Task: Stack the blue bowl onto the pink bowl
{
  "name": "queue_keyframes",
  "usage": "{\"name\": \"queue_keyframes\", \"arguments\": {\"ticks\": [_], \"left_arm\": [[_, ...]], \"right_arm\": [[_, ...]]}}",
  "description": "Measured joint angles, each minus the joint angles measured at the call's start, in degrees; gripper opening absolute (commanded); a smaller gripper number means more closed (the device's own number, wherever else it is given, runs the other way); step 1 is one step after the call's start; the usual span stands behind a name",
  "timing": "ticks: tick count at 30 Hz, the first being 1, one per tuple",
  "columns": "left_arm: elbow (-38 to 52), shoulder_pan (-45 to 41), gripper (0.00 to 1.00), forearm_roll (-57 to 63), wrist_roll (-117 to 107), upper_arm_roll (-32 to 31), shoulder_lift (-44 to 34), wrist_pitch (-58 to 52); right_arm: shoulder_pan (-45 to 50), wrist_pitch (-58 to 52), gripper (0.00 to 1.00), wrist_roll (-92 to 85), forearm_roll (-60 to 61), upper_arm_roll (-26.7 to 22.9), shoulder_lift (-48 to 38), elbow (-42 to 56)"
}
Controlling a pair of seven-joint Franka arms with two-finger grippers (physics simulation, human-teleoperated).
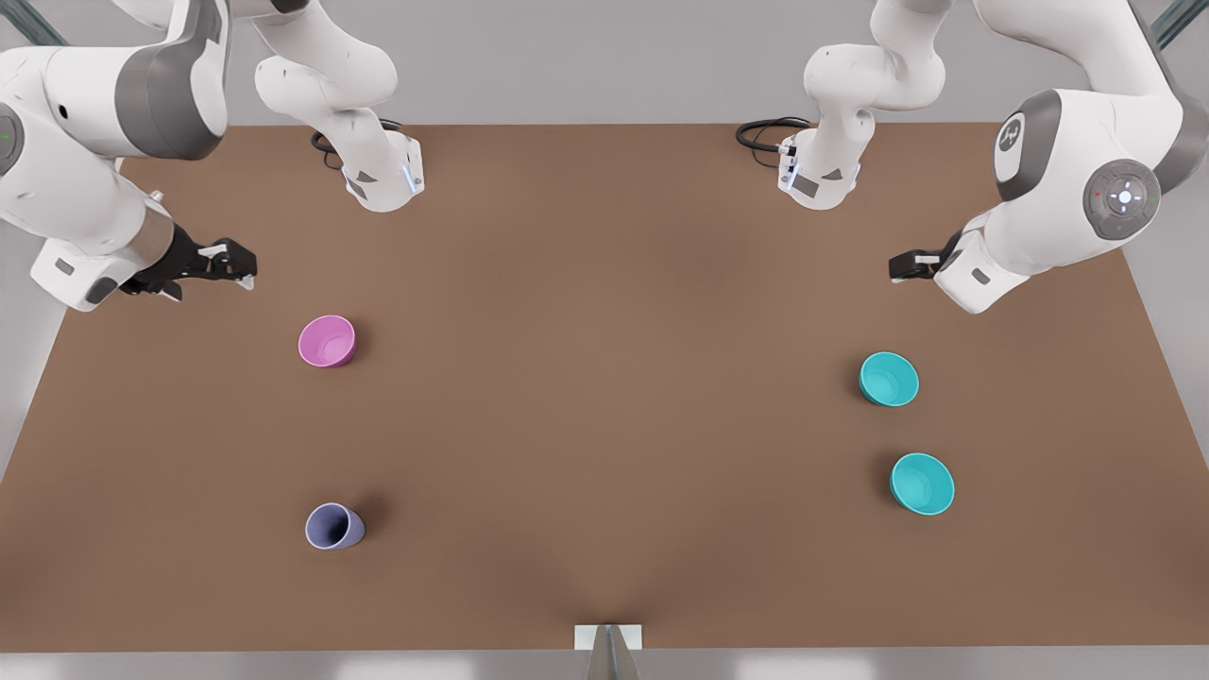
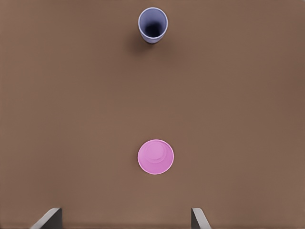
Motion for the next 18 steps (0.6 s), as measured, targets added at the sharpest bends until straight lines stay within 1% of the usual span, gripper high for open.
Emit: {"name": "queue_keyframes", "arguments": {"ticks": [3, 5, 7, 9, 12, 15, 18], "left_arm": [[0.0, 0.7, 1.00, 0.0, -0.2, 0.0, 0.0, -0.1], [0.0, 1.3, 1.00, 0.0, -0.4, 0.0, 0.0, -0.2], [0.0, 2.0, 1.00, 0.0, -0.5, 0.1, 0.1, -0.3], [0.0, 2.6, 1.00, 0.1, -0.6, 0.1, 0.1, -0.3], [-0.2, 3.3, 1.00, 0.1, -0.7, 0.1, 0.1, -0.4], [-0.4, 3.6, 1.00, 0.1, -0.9, 0.1, 0.3, -0.4], [-0.5, 3.4, 1.00, 0.1, -0.9, 0.1, 0.8, -0.7]], "right_arm": [[0.1, -0.3, 1.00, -0.5, 0.0, -0.1, 0.7, 0.0], [-1.6, -0.8, 1.00, -0.8, 0.1, -0.2, 3.3, -2.7], [-5.5, 0.1, 1.00, -1.0, 0.3, -0.4, 5.4, -8.9], [-8.2, 2.8, 1.00, -1.1, 0.6, -0.4, 5.8, -15.6], [-10.6, 9.4, 1.00, -1.3, 1.4, -0.6, 1.5, -28.5], [-11.6, 16.0, 1.00, -1.3, 2.3, -0.7, 0.1, -35.2], [-12.2, 23.9, 1.00, -1.1, 2.6, -0.9, -1.9, -44.0]]}}
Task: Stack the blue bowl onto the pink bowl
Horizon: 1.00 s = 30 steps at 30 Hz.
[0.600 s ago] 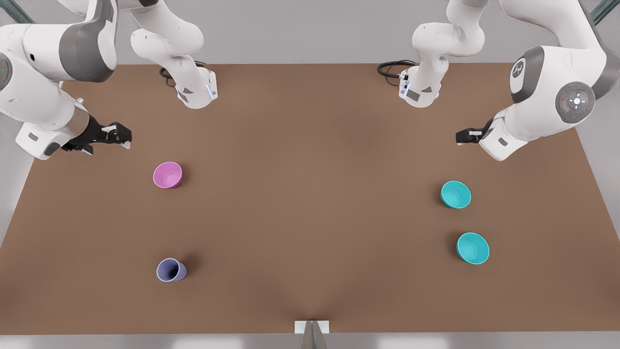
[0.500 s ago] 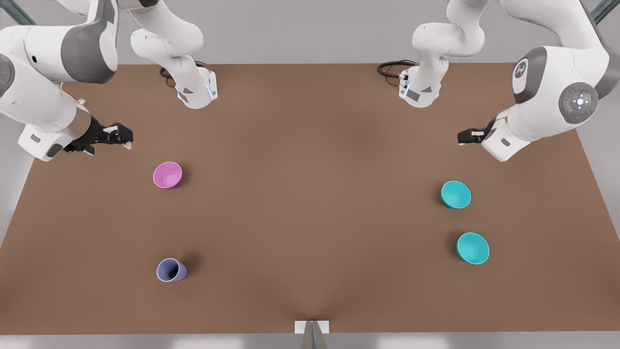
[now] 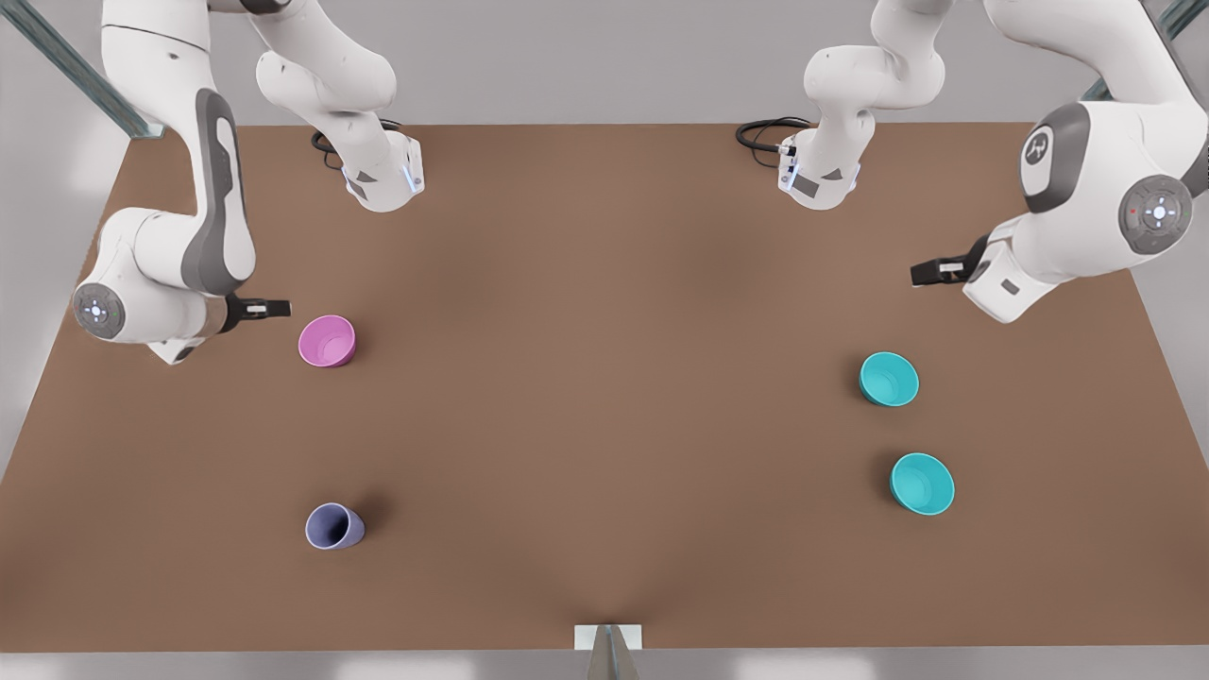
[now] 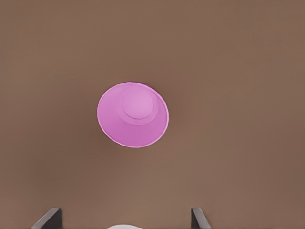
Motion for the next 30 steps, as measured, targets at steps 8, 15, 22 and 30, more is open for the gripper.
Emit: {"name": "queue_keyframes", "arguments": {"ticks": [8, 15, 22, 30], "left_arm": [[0.0, -0.6, 1.00, 0.0, -0.2, 0.0, 0.2, -1.3], [0.0, -0.3, 1.00, 0.0, -0.3, 0.0, 0.2, -2.1], [0.0, -0.2, 1.00, 0.0, -0.3, 0.0, 0.4, -2.4], [0.0, -0.4, 1.00, 0.0, -0.3, 0.0, 0.4, -3.1]], "right_arm": [[-2.4, 18.9, 1.00, 1.8, 0.3, -1.2, 2.8, -11.5], [-2.4, 25.6, 1.00, 3.3, 3.2, -1.1, 9.7, -11.6], [-3.3, 28.1, 0.90, 4.2, 5.9, -1.1, 14.0, -13.1], [-3.8, 27.0, 0.21, 2.9, 8.1, -1.0, 14.2, -11.1]]}}
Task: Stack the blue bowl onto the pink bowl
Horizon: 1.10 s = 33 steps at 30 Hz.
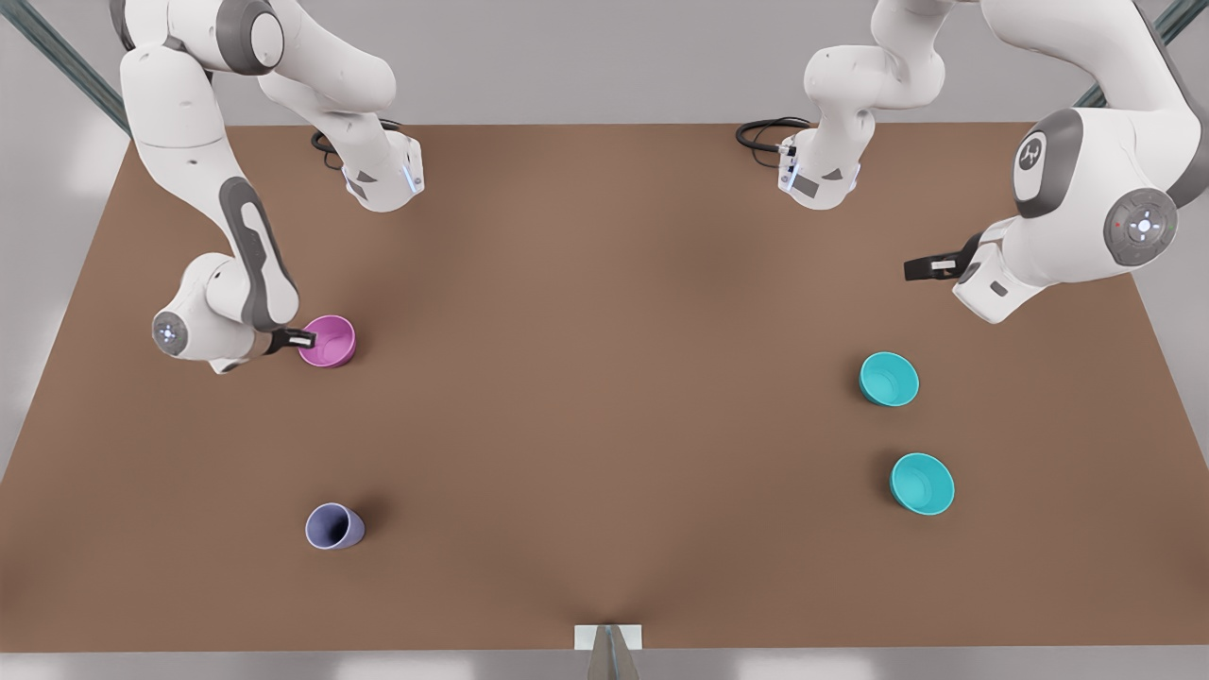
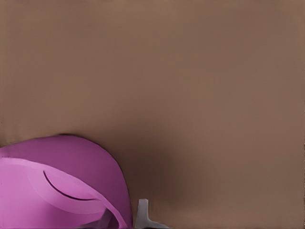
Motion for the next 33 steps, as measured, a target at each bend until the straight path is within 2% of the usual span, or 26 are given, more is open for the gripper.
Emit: {"name": "queue_keyframes", "arguments": {"ticks": [5, 7, 9, 12, 14, 17, 19, 24, 25, 29, 33], "left_arm": [[0.0, 0.1, 1.00, 0.0, 0.0, 0.0, 0.2, -0.3], [0.0, 0.3, 1.00, 0.0, 0.0, 0.0, 0.3, -0.4], [0.0, 0.4, 1.00, 0.0, 0.0, 0.0, 0.3, -0.5], [0.0, 0.6, 1.00, 0.0, 0.0, 0.0, 0.3, -0.6], [0.0, 0.6, 1.00, 0.0, 0.0, 0.0, 0.3, -0.7], [0.0, 0.5, 1.00, 0.0, 0.0, 0.0, 0.3, -0.8], [0.0, 0.5, 1.00, -0.1, -0.1, 0.0, 0.4, -0.8], [-1.0, 0.9, 1.00, -0.4, 0.0, -0.1, 1.9, 1.0], [-1.5, 1.7, 1.00, -0.6, 0.0, -0.1, 2.0, 1.5], [-11.4, 6.1, 1.00, -0.8, 1.0, 0.3, 4.1, 9.8], [-20.3, 14.9, 1.00, -1.0, 4.3, 1.0, 9.7, 23.8]], "right_arm": [[2.6, -9.8, 0.21, -0.4, 6.4, 0.7, -3.1, 6.7], [9.4, -14.0, 0.21, 0.1, 12.2, 0.8, -5.9, 7.8], [21.1, -16.1, 0.21, 2.0, 19.7, 0.8, -6.2, 10.3], [38.1, -14.9, 0.21, 6.6, 32.1, 0.8, 3.4, 22.1], [43.5, -13.1, 0.21, 10.7, 37.8, 0.8, 13.9, 36.3], [46.6, -9.6, 0.21, 17.2, 43.1, 0.7, 29.0, 54.4], [47.4, -6.6, 0.21, 21.1, 42.5, 0.3, 34.7, 59.7], [48.3, -1.2, 0.21, 28.9, 38.7, 0.1, 38.3, 61.6], [48.4, -0.5, 1.00, 30.3, 38.4, 0.1, 38.5, 61.7], [48.7, 1.1, 1.00, 35.2, 38.1, 0.5, 37.7, 61.8], [45.0, -5.2, 1.00, 39.7, 37.6, -0.2, 27.0, 61.1]]}}
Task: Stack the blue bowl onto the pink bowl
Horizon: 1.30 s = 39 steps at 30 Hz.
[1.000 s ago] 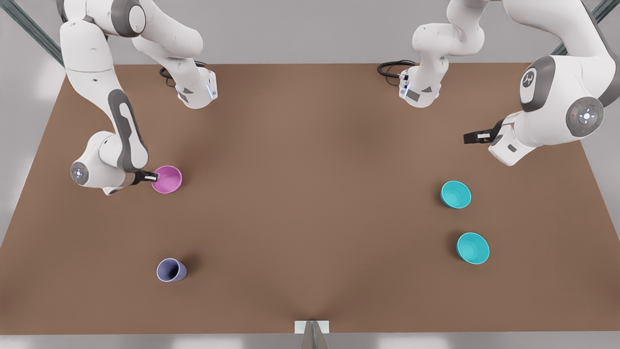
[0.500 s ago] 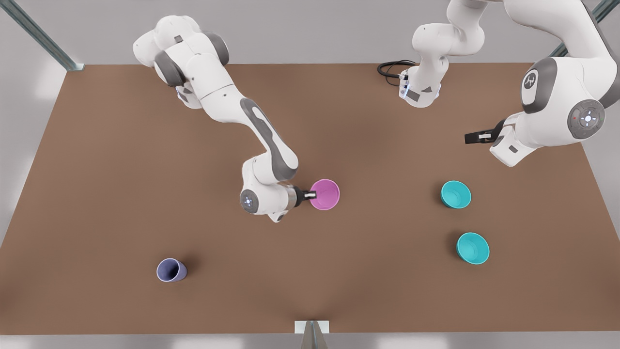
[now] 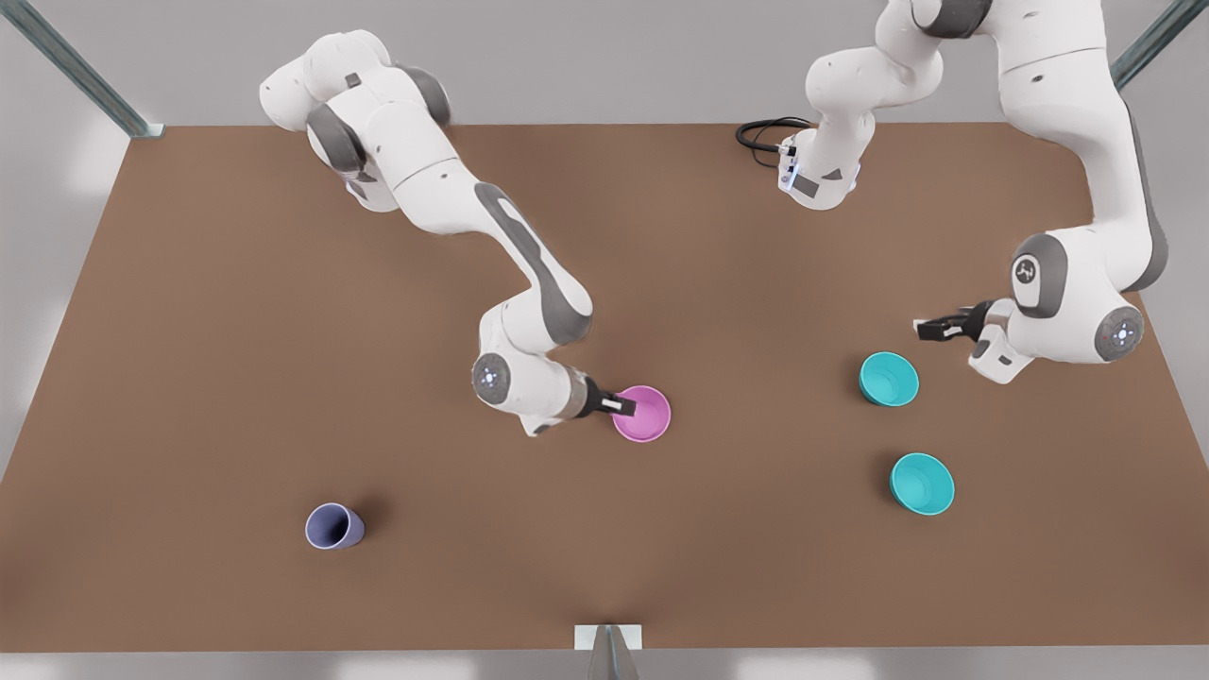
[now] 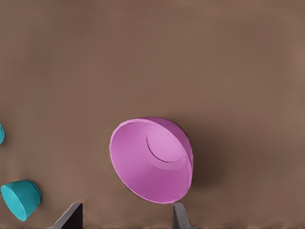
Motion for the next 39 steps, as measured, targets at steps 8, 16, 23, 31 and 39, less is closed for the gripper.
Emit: {"name": "queue_keyframes", "arguments": {"ticks": [8, 16, 23, 31, 39], "left_arm": [[-6.4, 2.7, 1.00, -7.7, 7.4, 0.6, 7.0, 23.6], [-9.6, 3.0, 1.00, -12.1, 12.8, 0.5, 9.4, 31.5], [-9.7, 2.7, 0.33, -14.6, 15.9, 0.0, 13.0, 33.5], [-9.6, 2.6, 0.21, -15.6, 18.0, -0.5, 12.0, 33.8], [-8.0, -16.2, 0.21, -18.5, 11.9, -1.6, 0.0, 30.4]], "right_arm": [[-26.3, -36.9, 1.00, -7.0, -33.3, -0.6, -16.5, 10.5], [-29.4, -46.7, 1.00, -16.8, -45.3, 5.3, -37.7, -6.7], [-29.7, -47.4, 1.00, -22.5, -47.6, 6.0, -37.9, -7.5], [-29.7, -47.9, 1.00, -26.8, -47.9, 6.0, -37.7, -7.4], [-29.7, -48.0, 1.00, -29.5, -47.9, 5.8, -37.6, -7.3]]}}
